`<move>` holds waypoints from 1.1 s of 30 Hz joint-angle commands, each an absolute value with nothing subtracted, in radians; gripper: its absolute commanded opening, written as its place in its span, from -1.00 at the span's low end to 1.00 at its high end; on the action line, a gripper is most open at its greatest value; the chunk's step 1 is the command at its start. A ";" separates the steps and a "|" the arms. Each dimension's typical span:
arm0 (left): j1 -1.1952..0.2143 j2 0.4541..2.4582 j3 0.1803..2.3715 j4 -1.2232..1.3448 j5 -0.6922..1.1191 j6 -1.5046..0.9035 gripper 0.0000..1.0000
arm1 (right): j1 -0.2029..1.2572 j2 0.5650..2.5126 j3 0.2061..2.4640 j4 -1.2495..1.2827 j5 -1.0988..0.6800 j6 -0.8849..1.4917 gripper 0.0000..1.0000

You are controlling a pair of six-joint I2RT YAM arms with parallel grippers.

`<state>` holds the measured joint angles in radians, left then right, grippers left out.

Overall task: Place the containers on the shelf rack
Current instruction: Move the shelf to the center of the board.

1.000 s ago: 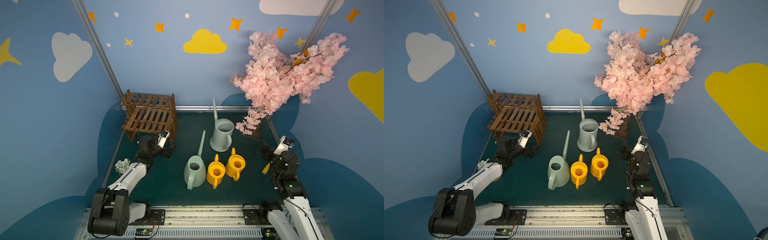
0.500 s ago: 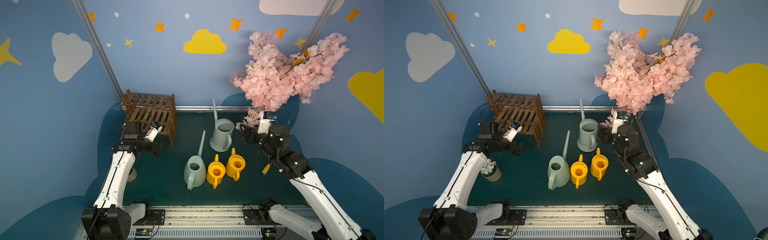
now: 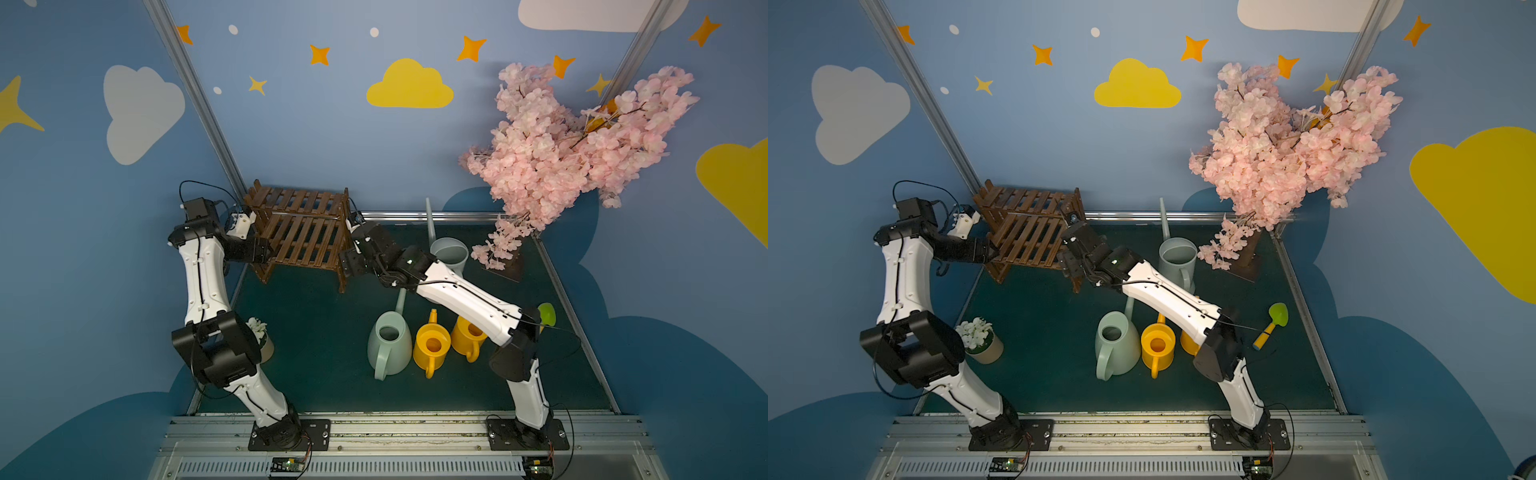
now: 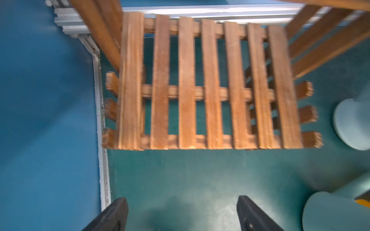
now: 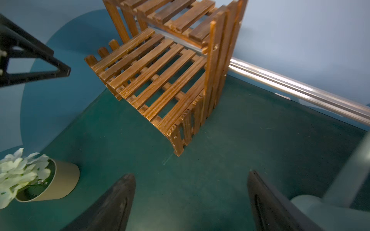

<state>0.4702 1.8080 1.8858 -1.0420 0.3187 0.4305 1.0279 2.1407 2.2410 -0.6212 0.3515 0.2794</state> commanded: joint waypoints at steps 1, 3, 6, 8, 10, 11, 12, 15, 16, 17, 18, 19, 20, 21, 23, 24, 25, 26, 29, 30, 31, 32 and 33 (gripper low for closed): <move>0.486 1.821 1.903 -0.998 0.299 0.443 0.77 | 1.034 2.214 2.381 -0.689 0.331 0.313 0.77; 0.485 1.819 1.888 -0.940 0.295 0.456 0.76 | 1.031 2.269 2.427 -0.689 0.329 0.325 0.76; 0.478 1.821 1.882 -0.926 0.288 0.454 0.68 | 1.016 2.328 2.472 -0.697 0.312 0.360 0.67; 0.471 1.814 1.855 -0.927 0.302 0.458 0.64 | 1.003 2.350 2.476 -0.689 0.298 0.377 0.63; 0.468 1.795 1.784 -0.876 0.307 0.430 0.64 | 0.992 2.368 2.481 -0.674 0.288 0.386 0.60; 0.468 1.787 1.745 -0.835 0.305 0.416 0.64 | 0.988 2.377 2.487 -0.667 0.284 0.389 0.59; 0.469 1.782 1.719 -0.802 0.304 0.405 0.64 | 0.985 2.388 2.498 -0.661 0.282 0.391 0.58; 0.469 1.793 1.696 -0.743 0.299 0.376 0.65 | 0.982 2.433 2.557 -0.656 0.275 0.388 0.55; 0.468 1.805 1.704 -0.733 0.295 0.369 0.64 | 0.981 2.449 2.574 -0.653 0.273 0.388 0.54; 0.467 1.820 1.720 -0.729 0.291 0.360 0.65 | 0.982 2.463 2.585 -0.651 0.272 0.388 0.55; 0.468 1.837 1.739 -0.729 0.291 0.352 0.65 | 0.982 2.473 2.591 -0.648 0.272 0.388 0.54; 0.470 1.853 1.759 -0.729 0.292 0.345 0.65 | 0.982 2.481 2.592 -0.647 0.272 0.389 0.54; 0.469 1.870 1.779 -0.732 0.294 0.338 0.65 | 0.982 2.485 2.592 -0.647 0.271 0.392 0.54; 0.468 1.891 1.805 -0.737 0.296 0.331 0.65 | 0.981 2.488 2.591 -0.650 0.271 0.392 0.54; 0.468 1.926 1.846 -0.744 0.298 0.326 0.65 | 0.983 2.488 2.592 -0.652 0.269 0.392 0.54; 0.469 1.938 1.861 -0.745 0.295 0.325 0.65 | 0.984 2.488 2.591 -0.653 0.268 0.391 0.54; 0.469 1.953 1.872 -0.747 0.287 0.325 0.65 | 0.985 2.488 2.592 -0.654 0.268 0.390 0.54; 0.469 1.964 1.886 -0.748 0.277 0.325 0.65 | 0.986 2.487 2.592 -0.654 0.269 0.390 0.54; 0.469 1.987 1.905 -0.735 0.257 0.325 0.65 | 0.988 2.489 2.592 -0.653 0.267 0.392 0.54; 0.470 1.992 1.905 -0.728 0.224 0.325 0.65 | 0.988 2.491 2.592 -0.653 0.266 0.393 0.54; 0.471 2.002 1.906 -0.722 0.213 0.325 0.65 | 0.988 2.492 2.592 -0.654 0.264 0.396 0.54; 0.471 2.011 1.910 -0.719 0.207 0.325 0.65 | 0.987 2.493 2.591 -0.654 0.262 0.397 0.54; 0.472 2.021 1.916 -0.720 0.204 0.327 0.64 | 0.988 2.493 2.591 -0.654 0.261 0.399 0.55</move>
<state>0.4671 1.9961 1.8847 -0.7380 0.2356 0.3325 0.9844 2.4870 2.5675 -0.6567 0.2672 0.3866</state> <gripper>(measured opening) 0.823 0.772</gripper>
